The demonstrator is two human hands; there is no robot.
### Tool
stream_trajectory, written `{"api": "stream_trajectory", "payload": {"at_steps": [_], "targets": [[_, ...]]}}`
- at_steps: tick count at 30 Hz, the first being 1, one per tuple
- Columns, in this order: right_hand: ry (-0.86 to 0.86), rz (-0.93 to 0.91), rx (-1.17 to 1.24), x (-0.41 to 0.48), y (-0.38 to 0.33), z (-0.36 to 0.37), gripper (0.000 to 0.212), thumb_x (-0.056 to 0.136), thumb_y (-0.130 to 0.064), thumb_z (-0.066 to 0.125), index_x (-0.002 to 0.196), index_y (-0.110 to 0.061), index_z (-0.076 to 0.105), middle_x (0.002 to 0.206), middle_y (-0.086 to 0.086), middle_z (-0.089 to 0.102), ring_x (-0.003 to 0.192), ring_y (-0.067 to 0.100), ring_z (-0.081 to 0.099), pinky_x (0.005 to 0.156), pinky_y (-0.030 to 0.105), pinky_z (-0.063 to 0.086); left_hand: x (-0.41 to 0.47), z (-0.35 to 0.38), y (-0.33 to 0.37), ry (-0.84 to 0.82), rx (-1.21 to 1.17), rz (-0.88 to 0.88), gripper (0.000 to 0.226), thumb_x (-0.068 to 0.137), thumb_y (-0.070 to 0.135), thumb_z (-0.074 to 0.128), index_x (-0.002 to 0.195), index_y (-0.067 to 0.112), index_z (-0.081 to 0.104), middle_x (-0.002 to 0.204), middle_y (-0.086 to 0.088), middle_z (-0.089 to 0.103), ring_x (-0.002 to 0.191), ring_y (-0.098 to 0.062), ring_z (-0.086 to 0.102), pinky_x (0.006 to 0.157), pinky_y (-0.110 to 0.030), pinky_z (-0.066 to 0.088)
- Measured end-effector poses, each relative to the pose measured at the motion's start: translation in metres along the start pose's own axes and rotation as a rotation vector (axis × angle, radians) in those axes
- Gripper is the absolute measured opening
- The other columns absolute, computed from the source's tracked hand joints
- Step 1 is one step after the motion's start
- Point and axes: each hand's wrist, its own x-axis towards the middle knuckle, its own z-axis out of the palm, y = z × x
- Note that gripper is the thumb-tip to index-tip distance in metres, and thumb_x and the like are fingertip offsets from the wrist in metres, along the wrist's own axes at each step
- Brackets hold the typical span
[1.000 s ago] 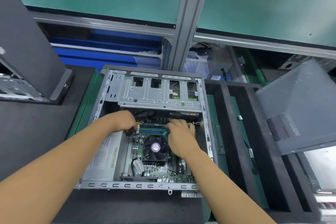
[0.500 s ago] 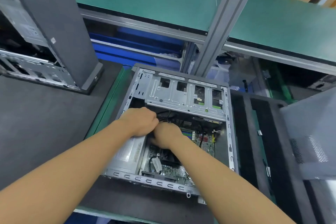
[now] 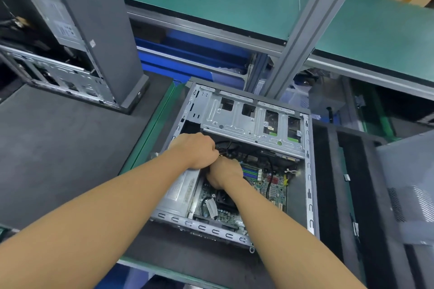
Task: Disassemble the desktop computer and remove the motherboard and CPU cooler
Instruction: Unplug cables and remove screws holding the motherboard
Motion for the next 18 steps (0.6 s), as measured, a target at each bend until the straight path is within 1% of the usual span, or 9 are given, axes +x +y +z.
{"api": "stream_trajectory", "payload": {"at_steps": [2,4,6,8,10,12,15,17,18], "targets": [[-0.01,0.0,0.026,-0.002,0.001,-0.001,0.026,0.093,-0.022,0.049,0.114,-0.011,0.06,0.114,0.01,0.066,0.104,0.03,0.063,0.097,0.043,0.041,0.003,-0.002,0.001,-0.083,-0.005,-0.017,0.032,0.088,0.041,0.033,0.089,0.03,0.064,0.093,0.007,0.064,0.084,-0.021,0.059,0.063,-0.032,0.038],[-0.006,-0.002,0.09,-0.005,0.0,-0.005,0.024,0.092,-0.022,0.048,0.11,-0.011,0.06,0.111,0.011,0.066,0.101,0.031,0.063,0.095,0.043,0.043,0.003,-0.002,-0.001,-0.078,-0.041,0.007,0.028,0.087,0.038,0.034,0.084,0.031,0.06,0.091,0.007,0.062,0.083,-0.02,0.058,0.061,-0.032,0.035],[0.041,-0.021,0.288,-0.008,0.005,-0.008,0.017,0.094,-0.025,0.046,0.091,-0.015,0.059,0.096,0.01,0.067,0.089,0.032,0.063,0.085,0.041,0.048,0.001,-0.002,-0.002,-0.024,-0.072,0.014,0.024,0.087,0.035,0.034,0.082,0.032,0.058,0.089,0.008,0.06,0.076,-0.015,0.056,0.056,-0.03,0.032],[0.1,-0.091,0.575,-0.014,0.018,-0.01,0.028,0.097,-0.025,0.046,0.069,-0.022,0.051,0.071,0.0,0.06,0.069,0.02,0.056,0.067,0.034,0.045,-0.001,-0.004,-0.001,0.009,-0.096,0.005,0.021,0.086,0.033,0.034,0.083,0.033,0.055,0.089,0.008,0.059,0.072,-0.012,0.053,0.054,-0.03,0.03],[0.125,-0.152,0.758,-0.026,0.034,-0.014,0.034,0.1,-0.028,0.048,0.066,-0.025,0.054,0.062,-0.008,0.055,0.058,0.003,0.048,0.06,0.029,0.038,0.0,-0.003,-0.001,0.039,-0.104,0.023,0.023,0.088,0.034,0.032,0.087,0.035,0.055,0.094,0.007,0.061,0.076,-0.017,0.056,0.055,-0.03,0.032],[0.087,-0.149,0.863,-0.038,0.051,-0.016,0.035,0.102,-0.036,0.048,0.071,-0.028,0.061,0.066,-0.011,0.057,0.059,0.001,0.046,0.062,0.024,0.037,0.0,-0.002,-0.002,0.073,-0.113,0.044,0.029,0.09,0.036,0.03,0.098,0.036,0.058,0.101,0.006,0.064,0.082,-0.02,0.059,0.06,-0.032,0.037],[0.011,-0.104,0.98,-0.048,0.066,-0.019,0.035,0.102,-0.043,0.046,0.076,-0.033,0.067,0.079,-0.015,0.065,0.077,0.003,0.053,0.073,0.026,0.038,0.001,0.0,-0.003,0.073,-0.115,0.048,0.034,0.091,0.037,0.028,0.104,0.036,0.059,0.106,0.007,0.065,0.084,-0.019,0.058,0.065,-0.034,0.039],[-0.016,-0.072,1.03,-0.049,0.069,-0.022,0.036,0.103,-0.043,0.045,0.082,-0.031,0.071,0.096,-0.004,0.071,0.093,0.011,0.059,0.082,0.028,0.04,0.003,-0.001,-0.002,-0.006,-0.107,0.033,0.036,0.091,0.036,0.029,0.105,0.035,0.062,0.108,0.008,0.065,0.09,-0.019,0.058,0.07,-0.035,0.042],[-0.012,-0.056,1.047,-0.049,0.069,-0.023,0.036,0.103,-0.043,0.044,0.083,-0.03,0.071,0.102,0.002,0.071,0.096,0.016,0.06,0.085,0.03,0.04,0.004,-0.003,-0.002,-0.059,-0.109,0.025,0.036,0.091,0.036,0.029,0.105,0.035,0.063,0.109,0.009,0.066,0.094,-0.02,0.059,0.075,-0.036,0.044]]}}
